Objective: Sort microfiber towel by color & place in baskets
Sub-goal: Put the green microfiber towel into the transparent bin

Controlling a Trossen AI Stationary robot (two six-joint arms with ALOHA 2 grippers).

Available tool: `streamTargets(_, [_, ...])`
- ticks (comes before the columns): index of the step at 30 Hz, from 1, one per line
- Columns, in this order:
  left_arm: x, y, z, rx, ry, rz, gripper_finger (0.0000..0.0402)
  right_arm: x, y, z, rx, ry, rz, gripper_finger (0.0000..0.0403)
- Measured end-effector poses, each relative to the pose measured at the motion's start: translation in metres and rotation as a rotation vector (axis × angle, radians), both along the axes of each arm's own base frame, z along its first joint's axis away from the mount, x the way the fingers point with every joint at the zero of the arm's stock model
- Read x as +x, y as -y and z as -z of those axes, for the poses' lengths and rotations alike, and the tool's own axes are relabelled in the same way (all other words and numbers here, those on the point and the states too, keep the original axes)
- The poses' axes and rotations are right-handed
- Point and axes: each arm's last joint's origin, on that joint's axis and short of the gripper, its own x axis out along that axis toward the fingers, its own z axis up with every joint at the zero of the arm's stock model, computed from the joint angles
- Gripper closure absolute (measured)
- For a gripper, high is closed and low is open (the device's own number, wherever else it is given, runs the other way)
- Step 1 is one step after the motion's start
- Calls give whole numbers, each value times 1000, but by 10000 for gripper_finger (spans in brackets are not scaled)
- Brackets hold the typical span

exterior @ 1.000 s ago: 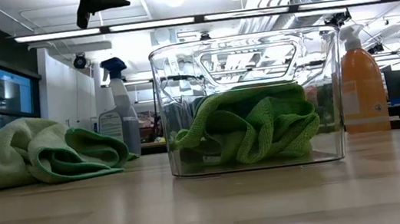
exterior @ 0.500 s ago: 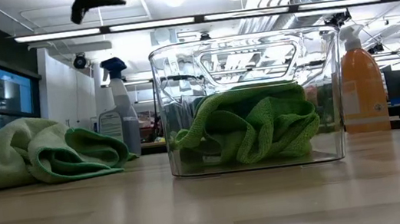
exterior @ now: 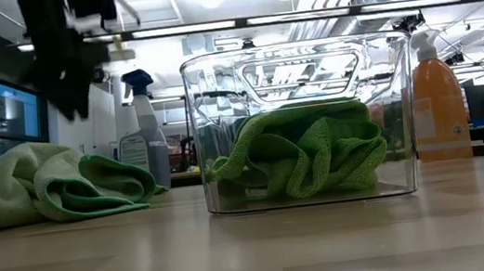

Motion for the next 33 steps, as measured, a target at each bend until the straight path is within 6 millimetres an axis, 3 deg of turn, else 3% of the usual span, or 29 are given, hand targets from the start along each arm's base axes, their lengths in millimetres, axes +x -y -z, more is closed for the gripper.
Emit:
streamTargets(5, [-13, -9, 36, -41, -129, -75, 223, 1, 0, 1, -2, -4, -1, 146])
streamTargets(11, [-22, -26, 57, -75, -168, -106, 216, 6, 1, 5, -9, -27, 15, 146])
streamTargets(22, [-11, -54, 90, -151, -268, -60, 215, 11, 2, 12, -4, -80, 15, 146])
streamTargets(33, [2, -62, 125, -262, -346, -5, 216, 11, 2, 12, 16, -76, 26, 147])
